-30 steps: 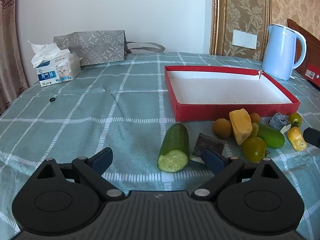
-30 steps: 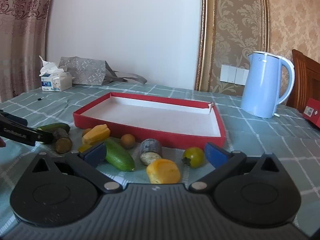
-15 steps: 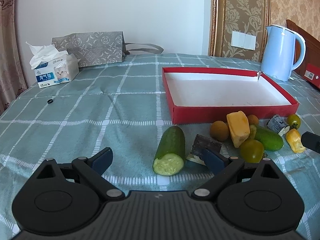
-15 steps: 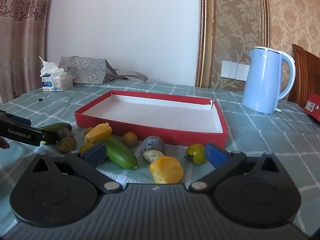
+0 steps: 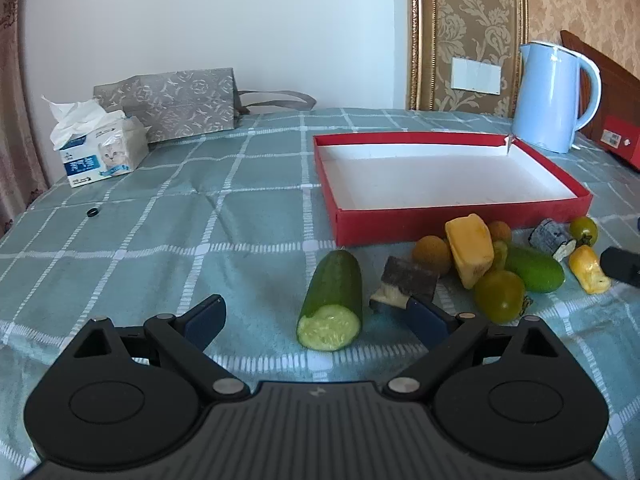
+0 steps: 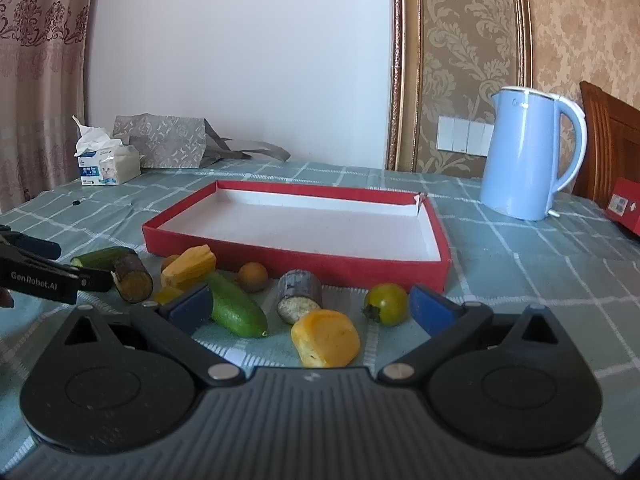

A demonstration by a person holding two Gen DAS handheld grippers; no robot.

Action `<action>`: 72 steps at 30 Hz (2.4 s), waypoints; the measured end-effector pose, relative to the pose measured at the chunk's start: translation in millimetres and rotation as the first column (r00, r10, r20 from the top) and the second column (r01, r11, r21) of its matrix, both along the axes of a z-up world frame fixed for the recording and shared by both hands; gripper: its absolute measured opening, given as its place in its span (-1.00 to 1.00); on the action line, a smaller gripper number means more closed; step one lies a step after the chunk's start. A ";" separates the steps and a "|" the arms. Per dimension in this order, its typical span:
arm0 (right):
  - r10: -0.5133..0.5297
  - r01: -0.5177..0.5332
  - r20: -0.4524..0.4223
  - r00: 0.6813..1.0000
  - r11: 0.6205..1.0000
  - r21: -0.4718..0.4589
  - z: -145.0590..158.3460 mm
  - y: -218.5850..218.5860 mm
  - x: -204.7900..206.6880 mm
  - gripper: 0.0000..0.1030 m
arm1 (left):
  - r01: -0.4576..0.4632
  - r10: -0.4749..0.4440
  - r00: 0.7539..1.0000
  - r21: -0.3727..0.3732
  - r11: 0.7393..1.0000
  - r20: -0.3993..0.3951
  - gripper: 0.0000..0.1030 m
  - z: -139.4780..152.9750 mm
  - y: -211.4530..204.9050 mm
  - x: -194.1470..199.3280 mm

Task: Organize fruits
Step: 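Move left tool to the cut cucumber while right tool approaches the green lime, then close left tool on the cucumber while right tool grasps the green lime, then carry cucumber into the red tray and open left tool while right tool carries lime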

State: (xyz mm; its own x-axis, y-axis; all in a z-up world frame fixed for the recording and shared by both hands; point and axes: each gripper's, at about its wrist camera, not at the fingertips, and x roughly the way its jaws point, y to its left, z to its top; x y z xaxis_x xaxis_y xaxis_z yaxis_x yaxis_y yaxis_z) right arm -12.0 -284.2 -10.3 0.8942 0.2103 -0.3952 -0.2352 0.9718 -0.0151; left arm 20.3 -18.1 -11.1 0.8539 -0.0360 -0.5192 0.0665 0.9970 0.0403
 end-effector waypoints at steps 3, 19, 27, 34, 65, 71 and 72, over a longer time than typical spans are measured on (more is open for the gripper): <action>-0.002 0.002 -0.002 1.000 1.000 0.000 -1.0 -0.4 0.8 1.00 | 0.014 -0.013 1.000 0.011 1.000 -0.012 0.83 -1.3 -1.3 1.7; -0.018 0.018 0.002 1.000 1.000 -0.001 -4.0 -5.9 3.6 1.00 | 0.022 -0.021 0.999 0.020 1.000 -0.043 -0.34 -9.4 -3.5 10.1; -0.050 0.050 -0.004 0.999 0.999 -0.012 -5.0 -20.3 4.7 1.00 | -0.023 0.023 1.000 -0.004 1.000 0.000 -0.39 -10.7 -8.2 7.7; -0.119 0.119 -0.067 0.991 0.993 -0.002 -5.7 -38.3 22.3 0.71 | -0.032 0.034 0.999 -0.119 0.992 0.019 -0.39 -8.0 6.3 6.7; -0.104 0.109 -0.152 0.983 0.994 0.025 -14.1 -44.1 80.6 -0.37 | -0.015 0.022 0.999 -0.142 0.990 0.048 -0.39 -2.9 5.5 -1.7; -0.102 0.113 -0.142 0.985 0.991 0.074 -12.0 -52.1 79.0 -0.37 | 0.003 0.009 0.995 -0.120 0.993 0.099 -0.39 17.9 -2.2 -4.1; -0.101 0.113 -0.139 0.985 0.991 0.077 -11.8 -52.1 78.8 -0.37 | 0.013 -0.001 0.994 -0.112 0.994 0.105 -0.39 21.5 -5.7 -1.9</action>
